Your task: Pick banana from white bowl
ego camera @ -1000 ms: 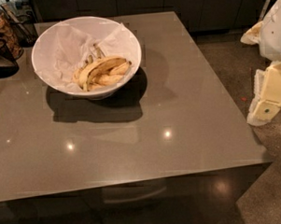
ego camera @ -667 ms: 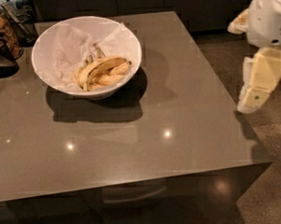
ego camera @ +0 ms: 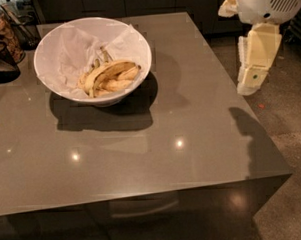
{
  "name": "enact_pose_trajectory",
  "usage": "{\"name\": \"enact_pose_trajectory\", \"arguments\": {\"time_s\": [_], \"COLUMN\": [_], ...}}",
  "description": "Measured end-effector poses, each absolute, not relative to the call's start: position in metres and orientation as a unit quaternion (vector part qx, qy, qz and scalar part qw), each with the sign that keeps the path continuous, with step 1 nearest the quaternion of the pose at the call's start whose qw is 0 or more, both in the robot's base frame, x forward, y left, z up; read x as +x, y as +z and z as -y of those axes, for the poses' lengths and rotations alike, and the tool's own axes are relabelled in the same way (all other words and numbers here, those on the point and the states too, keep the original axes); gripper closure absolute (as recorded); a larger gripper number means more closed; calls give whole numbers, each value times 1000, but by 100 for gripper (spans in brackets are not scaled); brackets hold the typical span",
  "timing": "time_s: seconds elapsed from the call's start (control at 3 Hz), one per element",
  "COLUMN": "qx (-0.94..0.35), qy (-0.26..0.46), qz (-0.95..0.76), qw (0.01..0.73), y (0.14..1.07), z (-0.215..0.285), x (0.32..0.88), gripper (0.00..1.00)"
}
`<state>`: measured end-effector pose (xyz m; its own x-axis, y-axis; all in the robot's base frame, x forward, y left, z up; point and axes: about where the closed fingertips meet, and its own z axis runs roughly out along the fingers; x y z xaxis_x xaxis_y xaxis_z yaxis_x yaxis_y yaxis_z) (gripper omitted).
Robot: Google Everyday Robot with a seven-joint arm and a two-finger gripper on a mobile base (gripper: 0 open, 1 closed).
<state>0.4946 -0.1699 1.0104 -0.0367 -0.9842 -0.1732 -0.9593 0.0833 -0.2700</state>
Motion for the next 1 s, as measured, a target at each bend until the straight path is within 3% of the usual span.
{"name": "enact_pose_trajectory", "arguments": {"time_s": [1.0], "qx": [-718], "qy": [-43], "qz": [-677], "qw": [155], "y": [1003], "z": [130], "x": [540], "gripper": [0]}}
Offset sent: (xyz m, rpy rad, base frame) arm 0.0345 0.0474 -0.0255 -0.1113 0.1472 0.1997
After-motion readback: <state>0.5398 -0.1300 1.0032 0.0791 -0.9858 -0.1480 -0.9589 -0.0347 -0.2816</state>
